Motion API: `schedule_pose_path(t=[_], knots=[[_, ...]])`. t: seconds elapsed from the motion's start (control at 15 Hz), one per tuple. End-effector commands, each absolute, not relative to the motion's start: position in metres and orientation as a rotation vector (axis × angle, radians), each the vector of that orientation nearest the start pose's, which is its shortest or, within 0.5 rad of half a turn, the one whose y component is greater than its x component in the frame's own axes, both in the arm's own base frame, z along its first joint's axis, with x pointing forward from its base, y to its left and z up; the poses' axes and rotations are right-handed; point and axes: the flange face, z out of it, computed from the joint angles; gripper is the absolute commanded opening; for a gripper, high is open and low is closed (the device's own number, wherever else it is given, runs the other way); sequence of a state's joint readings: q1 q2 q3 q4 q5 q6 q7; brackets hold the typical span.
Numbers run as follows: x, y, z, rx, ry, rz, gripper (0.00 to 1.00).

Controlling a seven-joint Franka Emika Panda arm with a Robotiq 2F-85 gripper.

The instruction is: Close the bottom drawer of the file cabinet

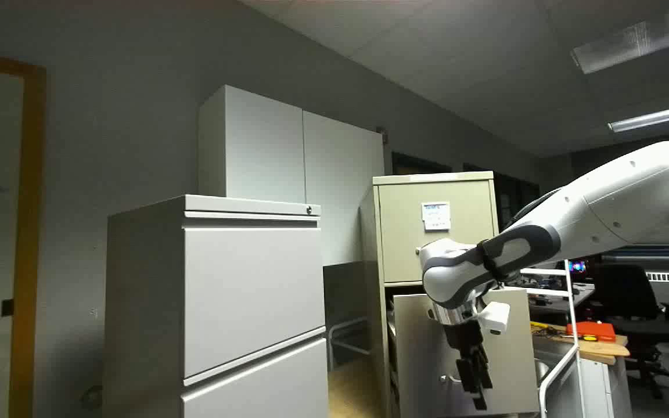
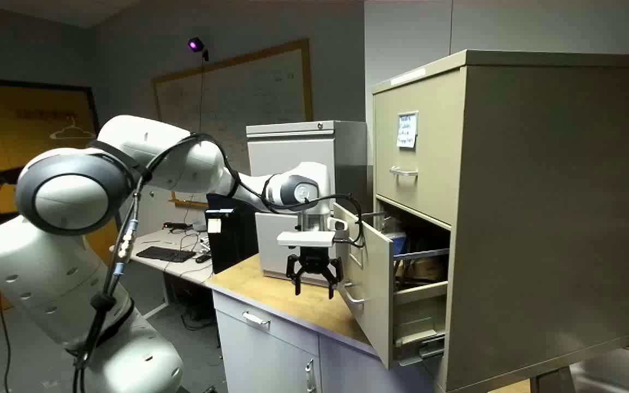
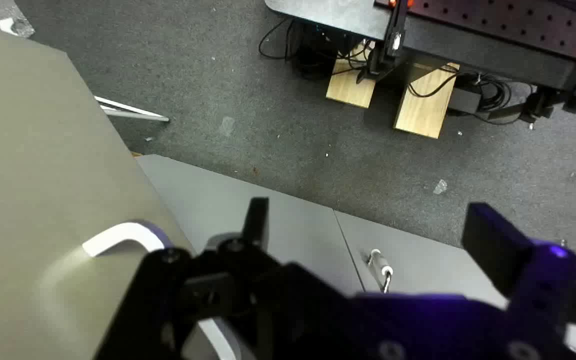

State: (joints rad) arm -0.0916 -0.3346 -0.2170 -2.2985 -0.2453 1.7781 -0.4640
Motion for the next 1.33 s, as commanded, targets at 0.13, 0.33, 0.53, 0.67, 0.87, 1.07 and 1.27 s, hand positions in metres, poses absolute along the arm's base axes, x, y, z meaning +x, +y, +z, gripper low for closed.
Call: schedule_pose_path(t=[0.13, 0.33, 0.53, 0.67, 0.87, 1.07, 1.27], knots=[[0.402, -0.155, 0.467, -3.180, -0.393, 0.369, 1.00], [0.402, -0.155, 0.467, -3.181, -0.393, 0.368, 1.00], [0.401, -0.156, 0.470, -3.201, -0.332, 0.339, 0.75], [0.401, -0.158, 0.476, -3.228, -0.210, 0.294, 0.67], [0.400, -0.159, 0.491, -3.272, 0.025, 0.159, 0.42], [0.400, -0.152, 0.510, -3.291, 0.236, 0.003, 0.20], [0.401, -0.146, 0.524, -3.257, 0.461, -0.140, 0.02]])
